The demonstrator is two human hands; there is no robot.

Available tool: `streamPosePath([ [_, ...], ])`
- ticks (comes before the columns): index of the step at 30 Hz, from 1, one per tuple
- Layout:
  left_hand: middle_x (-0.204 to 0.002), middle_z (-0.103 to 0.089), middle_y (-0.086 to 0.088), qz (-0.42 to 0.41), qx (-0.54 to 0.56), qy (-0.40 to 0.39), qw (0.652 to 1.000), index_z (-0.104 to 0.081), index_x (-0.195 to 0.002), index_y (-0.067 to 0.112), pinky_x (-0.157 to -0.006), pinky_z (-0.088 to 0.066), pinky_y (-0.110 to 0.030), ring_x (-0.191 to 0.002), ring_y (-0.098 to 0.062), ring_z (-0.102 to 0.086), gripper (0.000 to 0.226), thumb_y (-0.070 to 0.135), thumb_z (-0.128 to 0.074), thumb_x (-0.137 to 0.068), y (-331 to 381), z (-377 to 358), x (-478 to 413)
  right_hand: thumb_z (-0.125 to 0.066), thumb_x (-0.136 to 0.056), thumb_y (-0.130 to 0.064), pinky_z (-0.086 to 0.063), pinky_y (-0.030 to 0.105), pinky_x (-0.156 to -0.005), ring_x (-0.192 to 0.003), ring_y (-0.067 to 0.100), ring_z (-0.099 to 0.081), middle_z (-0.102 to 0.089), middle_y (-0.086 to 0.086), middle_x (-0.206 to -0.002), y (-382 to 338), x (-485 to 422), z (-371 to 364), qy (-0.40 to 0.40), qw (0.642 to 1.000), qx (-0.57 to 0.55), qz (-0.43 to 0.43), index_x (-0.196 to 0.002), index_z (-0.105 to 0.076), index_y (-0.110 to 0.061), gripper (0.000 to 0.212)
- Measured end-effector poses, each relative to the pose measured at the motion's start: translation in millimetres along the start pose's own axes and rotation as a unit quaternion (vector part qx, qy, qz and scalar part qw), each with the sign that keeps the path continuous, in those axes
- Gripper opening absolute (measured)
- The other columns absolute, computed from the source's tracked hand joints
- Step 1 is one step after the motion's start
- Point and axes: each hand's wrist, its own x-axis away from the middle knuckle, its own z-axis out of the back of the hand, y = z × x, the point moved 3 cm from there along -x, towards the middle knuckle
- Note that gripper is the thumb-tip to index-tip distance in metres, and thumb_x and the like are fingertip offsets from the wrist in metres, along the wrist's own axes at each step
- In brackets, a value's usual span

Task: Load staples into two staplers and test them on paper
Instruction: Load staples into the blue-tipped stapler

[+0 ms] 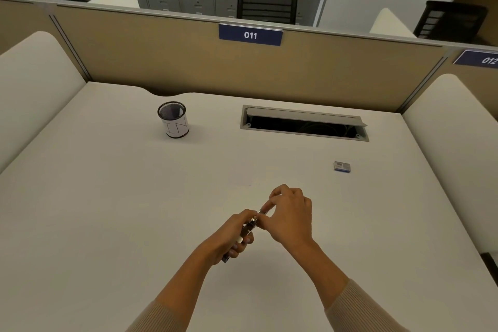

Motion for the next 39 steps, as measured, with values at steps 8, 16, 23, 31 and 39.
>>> streamPosePath([
  [8, -0.058, -0.047, 0.005, -0.013, -0.010, -0.006, 1.000, -0.067, -0.057, 0.038, -0.039, -0.026, -0.018, -0.044, -0.007, -0.025, 0.045, 0.056, -0.040, -0.089, 1, 2, -2, -0.074, -0.069, -0.056, -0.021, 0.024, -0.087, -0.109, 0.009, -0.043, -0.047, -0.017, -0.106, 2, -6, 0, -0.032, 0.999, -0.021, 0.006, -0.081, -0.073, -0.033, 0.026],
  [16, -0.058, -0.048, 0.005, -0.038, -0.010, -0.004, 0.999, -0.069, -0.059, 0.036, -0.040, -0.026, -0.017, -0.044, -0.007, -0.026, 0.049, 0.054, -0.038, -0.091, 6, 1, -1, -0.073, -0.063, -0.060, -0.028, 0.027, -0.085, -0.099, 0.004, -0.044, -0.049, -0.021, -0.100, 6, -9, 5, 0.000, 0.998, -0.059, 0.011, -0.074, -0.071, -0.036, 0.027],
  [23, -0.059, -0.047, 0.005, -0.050, -0.008, -0.012, 0.999, -0.069, -0.107, 0.021, -0.039, -0.027, -0.016, -0.044, -0.006, -0.026, 0.048, 0.050, -0.033, -0.096, 7, 3, -4, -0.071, -0.066, -0.060, -0.030, 0.027, -0.081, -0.098, 0.004, -0.046, -0.049, -0.022, -0.099, 8, -14, 13, 0.032, 0.998, -0.049, 0.011, -0.077, -0.072, -0.036, 0.026],
  [31, -0.057, -0.047, 0.006, -0.048, -0.022, -0.014, 0.998, -0.066, -0.053, 0.035, -0.040, -0.024, -0.018, -0.043, -0.007, -0.025, 0.049, 0.053, -0.038, -0.089, 10, -1, 2, -0.069, -0.066, -0.065, -0.033, 0.030, -0.089, -0.106, 0.009, -0.044, -0.054, -0.018, -0.106, -3, -13, 19, 0.005, 0.997, 0.040, 0.064, -0.079, -0.074, -0.034, 0.034],
  [39, -0.059, -0.046, 0.005, -0.053, -0.021, -0.010, 0.998, -0.072, -0.093, 0.026, -0.040, -0.026, -0.017, -0.044, -0.007, -0.025, 0.045, 0.049, -0.033, -0.094, 10, -2, 2, -0.073, -0.069, -0.048, -0.033, 0.029, -0.089, -0.104, 0.010, -0.047, -0.056, -0.015, -0.103, -15, -16, 32, -0.018, 0.994, 0.087, 0.065, -0.079, -0.075, -0.029, 0.022],
])
